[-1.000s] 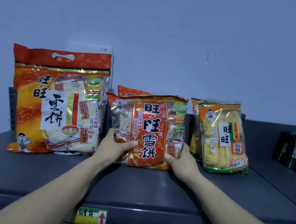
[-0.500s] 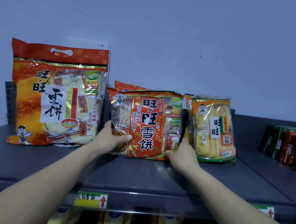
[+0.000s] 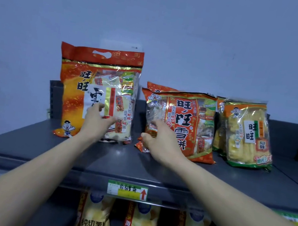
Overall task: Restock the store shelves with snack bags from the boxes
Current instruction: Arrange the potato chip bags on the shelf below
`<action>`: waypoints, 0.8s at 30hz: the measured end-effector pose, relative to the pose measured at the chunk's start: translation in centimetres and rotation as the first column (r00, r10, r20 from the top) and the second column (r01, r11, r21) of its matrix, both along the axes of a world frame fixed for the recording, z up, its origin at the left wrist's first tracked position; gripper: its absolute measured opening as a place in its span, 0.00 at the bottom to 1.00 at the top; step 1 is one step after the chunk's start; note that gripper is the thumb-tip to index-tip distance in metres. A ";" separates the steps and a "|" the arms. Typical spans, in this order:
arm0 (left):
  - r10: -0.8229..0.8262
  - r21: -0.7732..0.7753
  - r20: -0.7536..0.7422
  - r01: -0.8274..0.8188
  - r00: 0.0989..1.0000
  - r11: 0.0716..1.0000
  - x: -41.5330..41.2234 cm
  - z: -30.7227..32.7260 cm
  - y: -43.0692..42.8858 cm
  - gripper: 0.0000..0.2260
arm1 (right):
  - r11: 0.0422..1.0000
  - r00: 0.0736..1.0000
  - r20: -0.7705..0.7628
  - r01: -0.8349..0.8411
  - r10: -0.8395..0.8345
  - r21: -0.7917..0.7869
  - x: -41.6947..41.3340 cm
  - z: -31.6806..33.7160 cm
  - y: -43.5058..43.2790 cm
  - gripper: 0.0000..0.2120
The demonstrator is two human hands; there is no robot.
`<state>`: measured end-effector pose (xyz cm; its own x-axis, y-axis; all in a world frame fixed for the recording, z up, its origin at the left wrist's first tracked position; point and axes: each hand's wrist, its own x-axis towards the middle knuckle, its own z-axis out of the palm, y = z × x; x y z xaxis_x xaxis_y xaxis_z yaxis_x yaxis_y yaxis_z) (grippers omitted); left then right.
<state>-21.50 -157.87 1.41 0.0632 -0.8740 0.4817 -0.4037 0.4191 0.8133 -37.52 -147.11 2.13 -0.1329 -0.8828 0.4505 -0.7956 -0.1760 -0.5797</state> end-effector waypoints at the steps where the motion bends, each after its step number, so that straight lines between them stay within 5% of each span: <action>1: 0.081 -0.007 0.014 -0.081 0.997 0.997 1.3 0.0 -0.5 0.28 | 0.999 0.999 0.023 -0.026 0.025 0.021 0.9 0.0 -0.7 0.23; 4: 0.255 0.018 0.011 -0.255 0.967 0.967 5.0 -0.4 -2.5 0.33 | 0.989 0.983 0.144 -0.126 0.114 0.072 3.8 0.0 -3.1 0.21; 8: 0.265 0.125 -0.026 -0.260 0.964 0.957 7.8 -1.5 -5.6 0.43 | 0.981 0.936 0.331 -0.162 0.118 0.109 5.8 -0.5 -7.4 0.16; 11: 0.168 0.188 -0.091 -0.149 0.981 0.971 9.5 -2.1 -8.3 0.46 | 0.983 0.913 0.405 -0.120 0.054 0.141 6.2 -1.3 -11.5 0.35; 13: 0.020 0.232 -0.184 0.023 0.983 0.972 10.4 -2.5 -9.7 0.43 | 0.975 0.882 0.470 -0.111 0.007 0.193 6.3 -1.2 -13.1 0.49; 16: -0.128 0.242 -0.181 0.170 0.975 0.955 11.2 -2.9 -11.4 0.31 | 0.967 0.824 0.563 -0.088 -0.064 0.239 6.1 -1.4 -14.9 0.52; 20: -0.197 0.194 -0.172 0.230 0.965 0.954 11.7 -2.6 -12.1 0.08 | 0.972 0.873 0.470 0.015 -0.126 0.233 6.7 -2.7 -16.0 0.44; 24: -0.273 0.234 -0.154 0.304 0.950 0.924 12.4 -2.2 -12.5 0.12 | 0.985 0.863 0.496 0.019 -0.103 0.171 6.7 -3.7 -15.7 0.30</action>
<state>-9.06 -170.35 -0.81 -0.1678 -0.9540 0.2483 -0.1927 0.2788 0.9408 -30.86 -162.81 -1.55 -0.3591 -0.9184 0.1664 -0.3964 -0.0113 -0.9180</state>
